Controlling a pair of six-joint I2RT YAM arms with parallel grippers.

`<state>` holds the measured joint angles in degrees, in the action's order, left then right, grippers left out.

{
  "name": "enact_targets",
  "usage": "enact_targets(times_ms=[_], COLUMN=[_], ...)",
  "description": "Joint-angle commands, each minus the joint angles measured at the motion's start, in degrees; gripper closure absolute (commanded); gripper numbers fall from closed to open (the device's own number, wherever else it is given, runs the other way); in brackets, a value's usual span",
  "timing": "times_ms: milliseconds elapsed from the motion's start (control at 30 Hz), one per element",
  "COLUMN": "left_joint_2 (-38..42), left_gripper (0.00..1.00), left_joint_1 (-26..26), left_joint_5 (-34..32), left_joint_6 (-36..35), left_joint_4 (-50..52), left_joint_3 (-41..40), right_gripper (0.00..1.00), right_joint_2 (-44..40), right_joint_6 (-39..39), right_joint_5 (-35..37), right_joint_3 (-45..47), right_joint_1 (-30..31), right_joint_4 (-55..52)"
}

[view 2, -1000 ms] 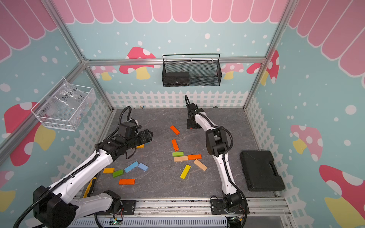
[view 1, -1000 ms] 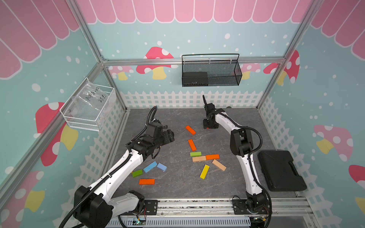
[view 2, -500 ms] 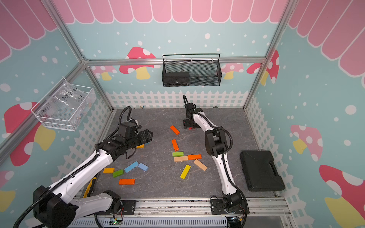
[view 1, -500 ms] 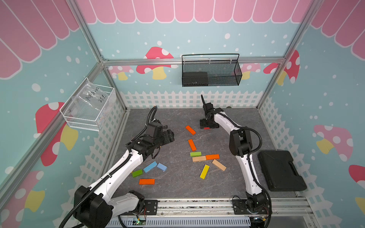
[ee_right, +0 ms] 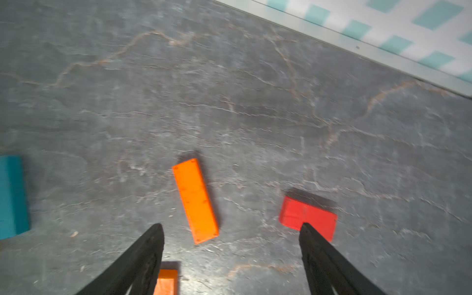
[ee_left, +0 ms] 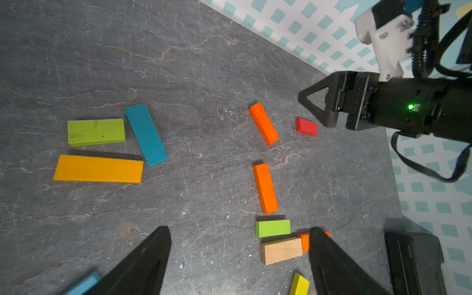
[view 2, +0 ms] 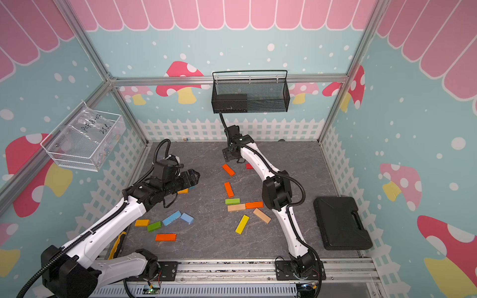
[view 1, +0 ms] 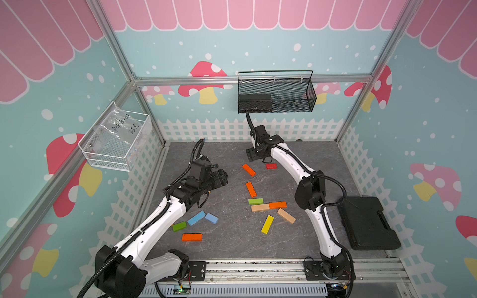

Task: Assemble a giraffe with building blocks
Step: Adjust the building block at the center of the board, then pick up the building block from the center of the board.

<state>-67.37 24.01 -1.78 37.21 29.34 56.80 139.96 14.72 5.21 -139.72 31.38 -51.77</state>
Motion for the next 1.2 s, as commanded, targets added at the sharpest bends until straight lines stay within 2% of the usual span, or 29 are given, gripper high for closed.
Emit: enact_targets(times_ms=[0,200,467,600,767,967,1100,1167], left_joint_2=[1.3,0.9,-0.1,0.5,1.5,1.8,1.8,1.9], left_gripper=[0.13,0.13,0.16,0.17,0.17,0.17,0.17,0.17], left_joint_1=[-0.3,-0.2,0.6,1.0,0.9,0.9,1.0,0.9], left_joint_5=[1.5,3.6,16.3,21.7,21.8,21.8,21.8,21.9], left_joint_6=[-0.2,0.2,1.9,3.2,4.2,4.2,4.3,4.3], left_joint_4=[0.5,-0.2,-8.3,-11.9,-12.1,-12.2,-12.2,-12.2], left_joint_3=[0.1,-0.4,-4.2,-6.5,-8.0,-8.3,-8.3,-8.3], right_gripper=[0.15,0.15,0.18,0.26,0.39,0.41,0.54,0.64], right_joint_2=[4.4,6.6,10.2,11.2,12.3,13.0,12.6,12.2], right_joint_6=[-4.5,-6.5,-6.5,-6.4,-6.2,-6.0,-5.7,-5.6], right_joint_5=[-1.3,-4.0,-5.3,-6.2,-6.5,-6.1,-5.6,-5.8], right_joint_3=[-0.8,-0.8,-0.8,-0.8,-0.8,-0.8,-0.8,-0.8], right_joint_1=[0.0,0.5,0.5,0.6,0.6,0.6,0.6,0.5], right_joint_4=[-0.8,0.6,-0.2,0.0,0.3,0.4,0.3,0.1])
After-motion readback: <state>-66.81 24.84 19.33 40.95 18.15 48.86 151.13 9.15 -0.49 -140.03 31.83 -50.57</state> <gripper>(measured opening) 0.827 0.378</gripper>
